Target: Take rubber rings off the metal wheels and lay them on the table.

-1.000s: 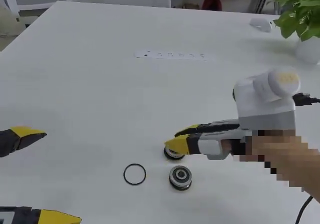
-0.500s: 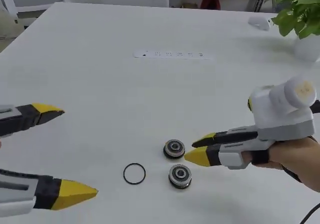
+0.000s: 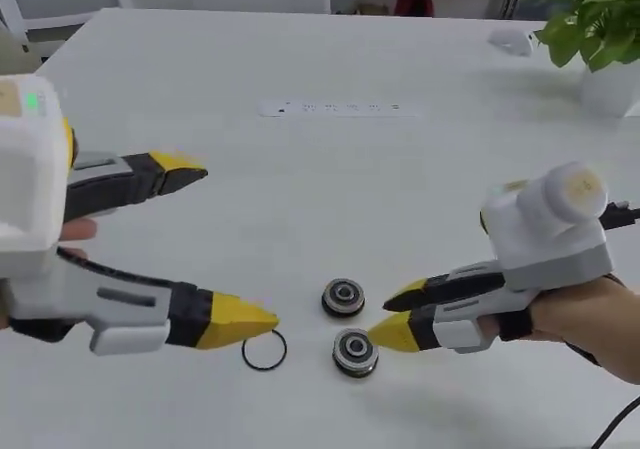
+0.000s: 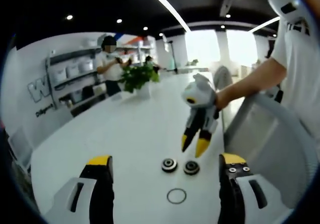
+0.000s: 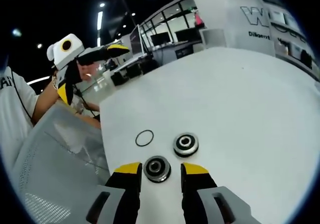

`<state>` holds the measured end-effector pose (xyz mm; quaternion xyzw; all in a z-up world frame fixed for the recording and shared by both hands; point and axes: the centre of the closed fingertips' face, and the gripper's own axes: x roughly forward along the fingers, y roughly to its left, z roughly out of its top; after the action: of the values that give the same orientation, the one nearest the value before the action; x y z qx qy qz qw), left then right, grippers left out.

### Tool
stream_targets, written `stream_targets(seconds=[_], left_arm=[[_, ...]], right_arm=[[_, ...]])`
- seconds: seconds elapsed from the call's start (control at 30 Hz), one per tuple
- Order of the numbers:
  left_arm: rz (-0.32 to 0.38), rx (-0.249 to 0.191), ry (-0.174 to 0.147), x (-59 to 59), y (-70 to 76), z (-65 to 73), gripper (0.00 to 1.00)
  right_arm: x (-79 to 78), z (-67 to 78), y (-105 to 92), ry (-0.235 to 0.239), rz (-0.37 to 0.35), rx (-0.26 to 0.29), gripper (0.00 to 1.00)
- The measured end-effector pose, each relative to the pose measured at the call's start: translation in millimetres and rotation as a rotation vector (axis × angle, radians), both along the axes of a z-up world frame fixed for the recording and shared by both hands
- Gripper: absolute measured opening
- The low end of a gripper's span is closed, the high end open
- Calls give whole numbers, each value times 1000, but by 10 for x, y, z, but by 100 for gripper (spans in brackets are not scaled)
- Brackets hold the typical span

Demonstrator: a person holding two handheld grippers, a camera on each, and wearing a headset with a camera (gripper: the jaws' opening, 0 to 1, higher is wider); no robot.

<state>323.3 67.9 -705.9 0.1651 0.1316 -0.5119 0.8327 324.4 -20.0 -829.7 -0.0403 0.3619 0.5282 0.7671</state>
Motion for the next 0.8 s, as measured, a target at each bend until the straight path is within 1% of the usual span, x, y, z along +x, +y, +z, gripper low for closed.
stream_targets(seconds=[0.03,0.07,0.2,0.23,0.3,0.37,0.47,0.53,0.57,0.6,0.67,0.77,0.8], left_arm=[[-13,1,-8,9,-55,23,88],[-17,1,-11,14,-74,32,88],[-53,-4,-30,65,-269,115,86],[-74,-3,-38,67,-332,131,86],[-99,-3,-50,75,-410,147,84],[-115,-5,-51,106,-498,142,81],[-133,4,-44,162,-608,61,79],[-138,5,-39,200,-691,-13,77],[-139,-2,-45,212,-716,-26,74],[-142,-19,-54,225,-752,-45,71],[-147,-29,-50,227,-782,-106,66],[-137,-38,-30,219,-788,-284,63],[-132,-41,-19,213,-781,-341,62]], right_arm=[[-1,-14,-7,1,1,-5,29],[-4,-36,-16,3,3,-15,29],[-25,-89,-22,-1,20,-40,28],[-35,-107,-21,-3,28,-50,28],[-59,-130,-20,-7,46,-63,28],[-79,-143,-18,-5,61,-68,28],[-102,-162,-14,3,73,-69,29],[-106,-183,-24,-5,83,-81,29],[-106,-191,-24,-3,83,-82,29],[-111,-206,-26,1,83,-84,29],[-108,-231,-26,-2,82,-89,30],[-109,-278,-24,-9,91,-102,31],[-111,-280,-21,-10,93,-102,31]])
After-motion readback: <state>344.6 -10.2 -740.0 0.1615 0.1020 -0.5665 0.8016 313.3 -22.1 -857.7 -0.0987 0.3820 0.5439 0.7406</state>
